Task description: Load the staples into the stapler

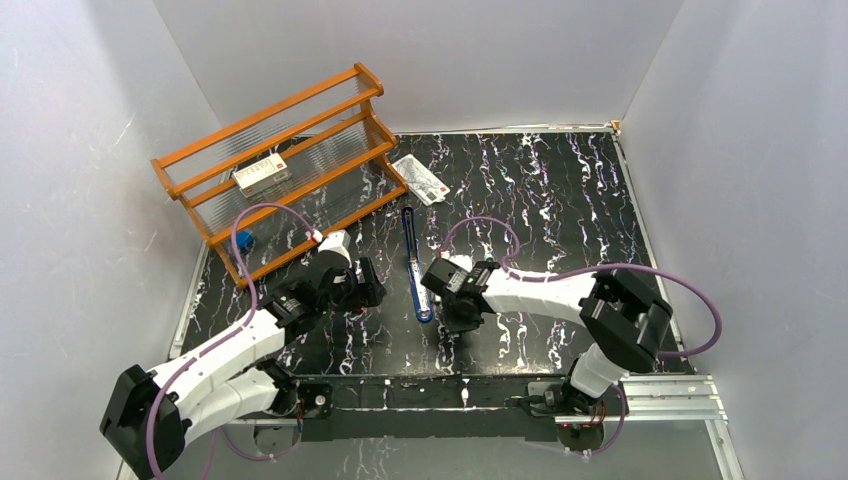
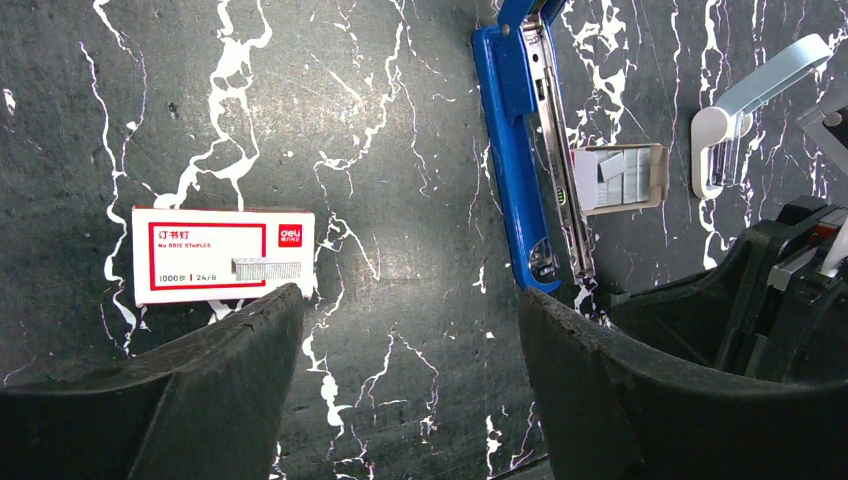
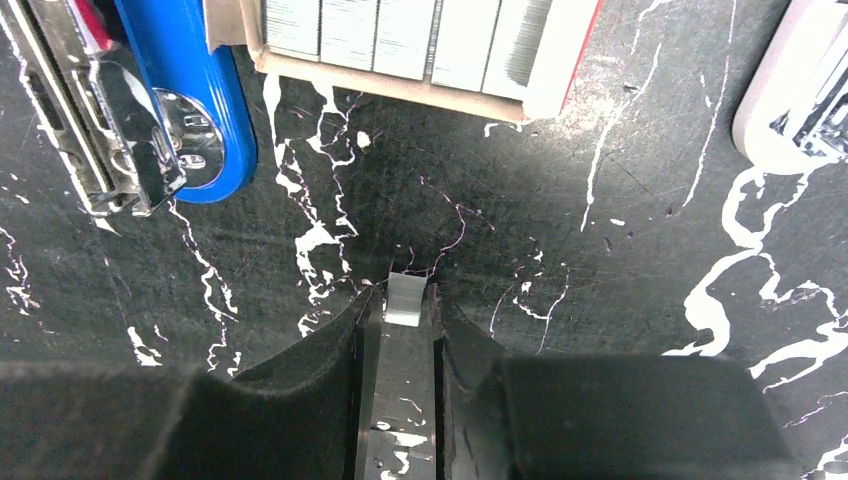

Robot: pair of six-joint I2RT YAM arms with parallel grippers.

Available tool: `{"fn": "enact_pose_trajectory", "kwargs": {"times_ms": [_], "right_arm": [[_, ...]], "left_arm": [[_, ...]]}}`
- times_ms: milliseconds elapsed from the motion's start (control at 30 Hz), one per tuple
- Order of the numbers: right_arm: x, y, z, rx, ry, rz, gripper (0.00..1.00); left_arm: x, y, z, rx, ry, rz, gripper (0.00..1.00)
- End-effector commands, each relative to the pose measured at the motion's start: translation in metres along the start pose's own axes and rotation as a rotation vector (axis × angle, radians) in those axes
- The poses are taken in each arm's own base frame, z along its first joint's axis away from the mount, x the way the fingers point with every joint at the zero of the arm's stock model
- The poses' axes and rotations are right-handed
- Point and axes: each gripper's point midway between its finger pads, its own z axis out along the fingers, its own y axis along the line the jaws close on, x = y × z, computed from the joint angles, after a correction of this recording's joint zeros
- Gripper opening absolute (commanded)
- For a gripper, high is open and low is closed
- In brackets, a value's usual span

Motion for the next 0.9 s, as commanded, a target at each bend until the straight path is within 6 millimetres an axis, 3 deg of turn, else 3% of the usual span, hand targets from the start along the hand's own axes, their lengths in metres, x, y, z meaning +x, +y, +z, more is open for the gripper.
{"fn": "enact_pose_trajectory", "kwargs": {"times_ms": [0, 267, 567, 867], "right_arm": [[0.003, -0.002, 0.006, 0.017, 0.001, 0.004, 0.33], [-0.003, -0.004, 0.005, 0.058, -0.009, 0.025, 0.41], [-0.003, -0.02, 0.014, 0.18, -0.01, 0.091, 0.37], [-0.014, -0.015, 0.018, 0.192, -0.05, 0.109, 0.37]], "left_arm": [[-0.008, -0.002, -0.001, 0.0, -0.022, 0.003, 0.76], [-0.009, -0.003, -0.001, 0.002, -0.024, 0.003, 0.76], [-0.009, -0.005, 0.0, 0.015, -0.025, 0.002, 0.76], [-0.009, -0.005, -0.001, 0.021, -0.025, 0.004, 0.76]]}}
